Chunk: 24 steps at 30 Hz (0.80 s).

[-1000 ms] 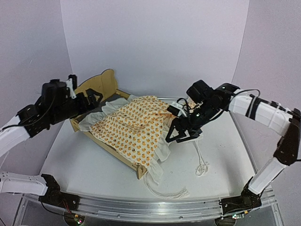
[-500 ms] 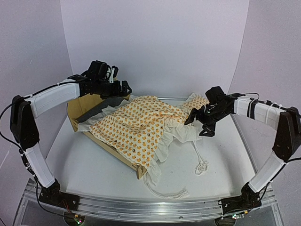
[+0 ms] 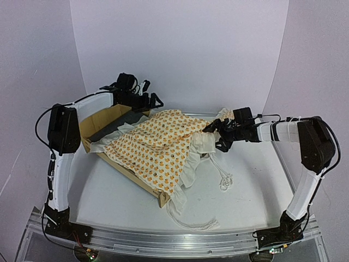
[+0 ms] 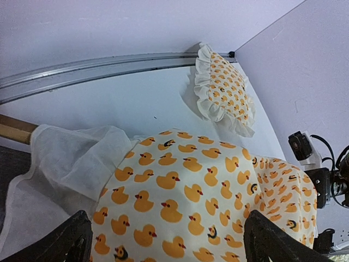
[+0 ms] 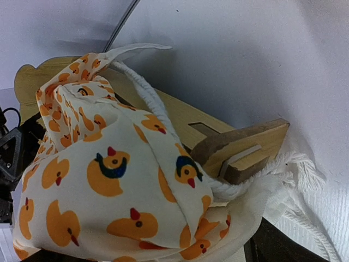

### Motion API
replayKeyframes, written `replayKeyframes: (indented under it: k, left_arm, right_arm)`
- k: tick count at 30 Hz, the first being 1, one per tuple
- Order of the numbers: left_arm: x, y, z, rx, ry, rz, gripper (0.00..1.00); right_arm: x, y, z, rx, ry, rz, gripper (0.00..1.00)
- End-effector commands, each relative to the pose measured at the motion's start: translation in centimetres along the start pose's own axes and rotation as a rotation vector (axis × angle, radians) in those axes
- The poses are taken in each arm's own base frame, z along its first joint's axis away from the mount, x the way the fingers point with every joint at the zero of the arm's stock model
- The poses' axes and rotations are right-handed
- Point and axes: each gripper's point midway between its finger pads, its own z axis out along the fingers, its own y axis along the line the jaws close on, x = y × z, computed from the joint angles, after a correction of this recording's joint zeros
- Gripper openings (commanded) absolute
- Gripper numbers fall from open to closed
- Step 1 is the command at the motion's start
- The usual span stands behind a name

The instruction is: Set up the pet bed

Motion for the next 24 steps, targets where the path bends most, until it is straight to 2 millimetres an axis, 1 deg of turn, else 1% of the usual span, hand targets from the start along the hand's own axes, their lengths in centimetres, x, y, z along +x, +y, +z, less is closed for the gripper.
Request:
replayKeyframes:
  k: [1,2,3,7,9,11,13,14,17,18,20,21,24]
  left_arm:
    - [-0.6,-1.4,1.9,0.114,0.004,0.005,0.96]
    - [-0.1,-1.1,2.5,0.126,0.019,-0.019,0.94]
    - [0.3,-1.4,2.8,0.156,0.037,-0.035,0.93]
    - [1.4,-1.7,3.0,0.192,0.069,-0.075,0.82]
    - [1.6,-2.5,2.6,0.230,0.084,-0.086,0.71]
    - [1.3,-4.1,1.7,0.289,0.094,-0.094,0.53]
    - [0.5,-5.9,0.3,0.333,0.087,-0.091,0.36]
    - [-0.2,-6.8,-0.6,0.349,0.075,-0.082,0.29]
    - [-2.4,-9.7,-3.7,0.380,0.025,-0.052,0.05]
    - [-3.2,-10.8,-5.0,0.389,0.003,-0.041,0.00]
    - [-4.6,-13.0,-7.9,0.405,-0.043,-0.008,0.00]
    - [-5.6,-14.6,-10.1,0.412,-0.083,0.022,0.00]
    - [-7.2,-18.6,-15.3,0.428,-0.178,0.102,0.00]
  right_arm:
    - [-1.2,3.2,0.1,-0.144,-0.049,-0.027,0.81]
    - [-1.3,3.5,0.1,-0.153,-0.050,-0.033,0.74]
    - [-1.4,3.9,0.0,-0.163,-0.049,-0.039,0.68]
    - [-1.7,6.4,-0.8,-0.215,-0.042,-0.055,0.32]
    - [-1.8,7.7,-1.5,-0.231,-0.034,-0.066,0.16]
    - [-1.8,9.1,-2.5,-0.244,-0.030,-0.080,0.01]
    - [-1.8,10.6,-3.7,-0.262,-0.033,-0.108,0.00]
    - [-1.8,11.4,-4.4,-0.268,-0.033,-0.126,0.00]
    - [-1.6,14.4,-6.8,-0.282,-0.026,-0.193,0.00]
    - [-1.6,15.4,-7.8,-0.291,-0.029,-0.214,0.00]
    - [-1.7,18.2,-10.3,-0.321,-0.053,-0.266,0.00]
    - [-1.7,19.2,-11.3,-0.328,-0.063,-0.287,0.00]
    - [-1.7,22.2,-14.6,-0.352,-0.104,-0.367,0.00]
